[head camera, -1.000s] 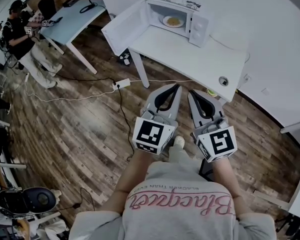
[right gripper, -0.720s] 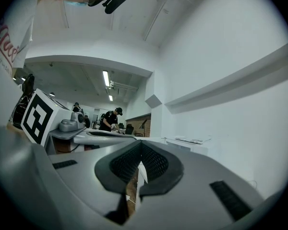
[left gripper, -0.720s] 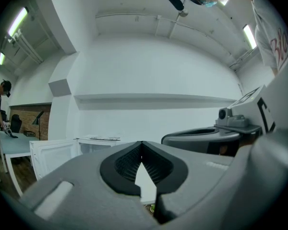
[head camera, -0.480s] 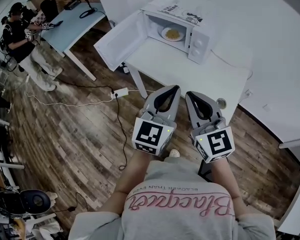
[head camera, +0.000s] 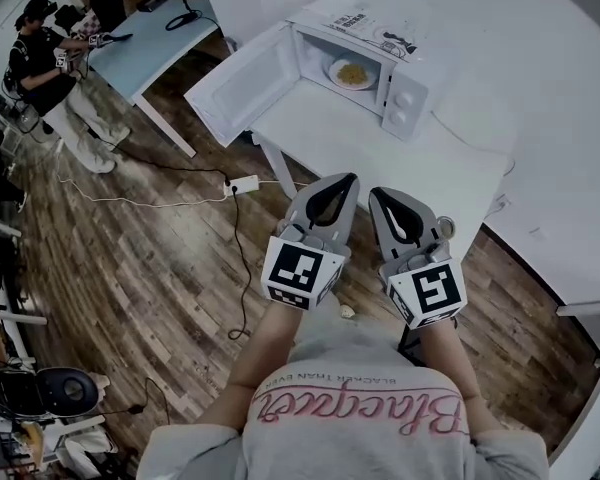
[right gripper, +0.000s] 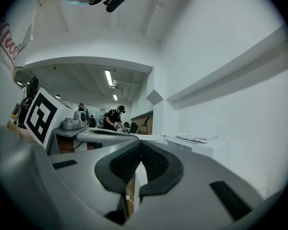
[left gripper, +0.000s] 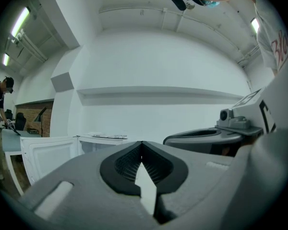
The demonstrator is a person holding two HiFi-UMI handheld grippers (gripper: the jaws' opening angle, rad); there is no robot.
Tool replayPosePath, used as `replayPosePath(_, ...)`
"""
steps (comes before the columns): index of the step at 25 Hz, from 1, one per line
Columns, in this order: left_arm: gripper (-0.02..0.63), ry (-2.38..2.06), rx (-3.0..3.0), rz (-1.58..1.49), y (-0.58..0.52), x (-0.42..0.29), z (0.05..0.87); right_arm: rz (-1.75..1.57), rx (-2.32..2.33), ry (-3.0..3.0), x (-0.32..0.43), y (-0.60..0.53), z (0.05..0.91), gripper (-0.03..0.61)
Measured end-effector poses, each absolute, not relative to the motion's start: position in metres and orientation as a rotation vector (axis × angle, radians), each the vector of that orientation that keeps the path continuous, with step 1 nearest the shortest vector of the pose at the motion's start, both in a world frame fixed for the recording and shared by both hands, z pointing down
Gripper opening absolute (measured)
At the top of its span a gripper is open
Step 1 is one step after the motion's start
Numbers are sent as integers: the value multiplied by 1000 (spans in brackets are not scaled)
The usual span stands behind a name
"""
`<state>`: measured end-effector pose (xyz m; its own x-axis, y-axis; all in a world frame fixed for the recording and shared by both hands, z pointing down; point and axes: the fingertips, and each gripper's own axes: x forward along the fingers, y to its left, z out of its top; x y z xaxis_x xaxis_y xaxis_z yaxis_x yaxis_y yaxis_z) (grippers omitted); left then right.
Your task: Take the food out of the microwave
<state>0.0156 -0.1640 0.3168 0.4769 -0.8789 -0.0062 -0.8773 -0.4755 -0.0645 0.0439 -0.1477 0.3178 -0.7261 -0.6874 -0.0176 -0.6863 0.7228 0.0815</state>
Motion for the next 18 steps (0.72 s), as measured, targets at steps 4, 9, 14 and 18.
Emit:
replayPosePath(4, 5, 1554, -2663, -65, -178, 17, 321, -129, 1143, -2905, 44, -163, 320, 11)
replayPosePath(9, 5, 1552, -2672, -62, -210, 15, 321, -122, 1168, -2900, 44, -193, 320, 9)
replayPosePath(14, 5, 1527, -2715, -54, -249, 12, 324, -106, 1206, -2884, 43, -230, 322, 11)
replayPosePath(18, 5, 1538, -2788, -60, -284, 1, 333, -91, 1224, -2873, 34, -263, 323, 11)
